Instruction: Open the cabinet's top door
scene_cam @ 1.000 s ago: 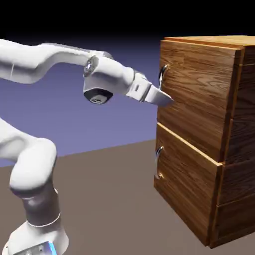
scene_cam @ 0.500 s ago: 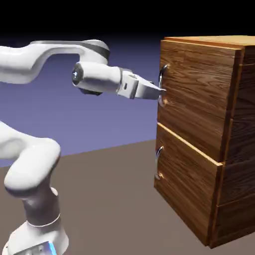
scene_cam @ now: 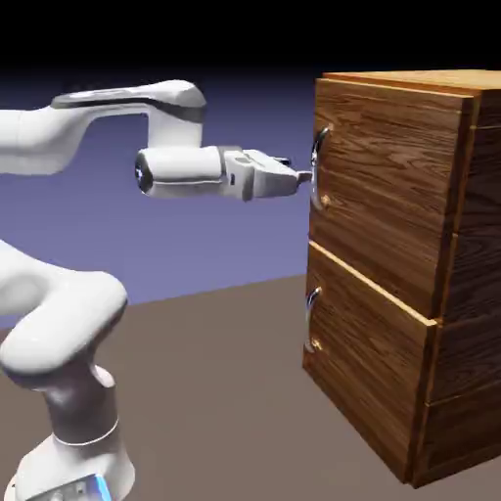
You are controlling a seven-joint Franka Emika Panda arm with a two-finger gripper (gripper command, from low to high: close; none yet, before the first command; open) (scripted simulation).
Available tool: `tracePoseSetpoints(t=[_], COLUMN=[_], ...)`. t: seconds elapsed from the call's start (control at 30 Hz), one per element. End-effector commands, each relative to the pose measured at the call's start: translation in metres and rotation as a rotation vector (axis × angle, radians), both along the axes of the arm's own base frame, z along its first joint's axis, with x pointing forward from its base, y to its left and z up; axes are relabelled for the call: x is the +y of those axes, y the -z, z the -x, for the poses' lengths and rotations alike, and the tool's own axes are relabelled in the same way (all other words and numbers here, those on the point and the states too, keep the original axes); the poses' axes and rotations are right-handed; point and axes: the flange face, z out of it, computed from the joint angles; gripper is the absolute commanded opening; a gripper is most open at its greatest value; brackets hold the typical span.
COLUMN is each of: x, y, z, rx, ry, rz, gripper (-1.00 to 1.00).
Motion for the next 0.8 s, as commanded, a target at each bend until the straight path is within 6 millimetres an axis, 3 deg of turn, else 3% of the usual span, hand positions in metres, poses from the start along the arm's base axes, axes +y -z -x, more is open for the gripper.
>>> tracePoseSetpoints(t=[0.0, 0.13, 0.3, 0.33, 0.37, 0.77], x=[0.004, 0.013, 0.01, 0.01, 0.01, -0.035], y=[0.003, 0.01, 0.01, 0.01, 0.01, 0.01], z=[-0.001, -0.004, -0.054, -0.054, -0.054, 0.029], rx=[-0.01, -0.031, -0.031, -0.031, -0.031, -0.033], ry=[0.003, 0.009, 0.009, 0.009, 0.009, -0.257], rz=[0.004, 0.012, 0.012, 0.012, 0.012, 0.008], gripper=[0.0, 0.0, 0.0, -1.0, -1.0, -1.0])
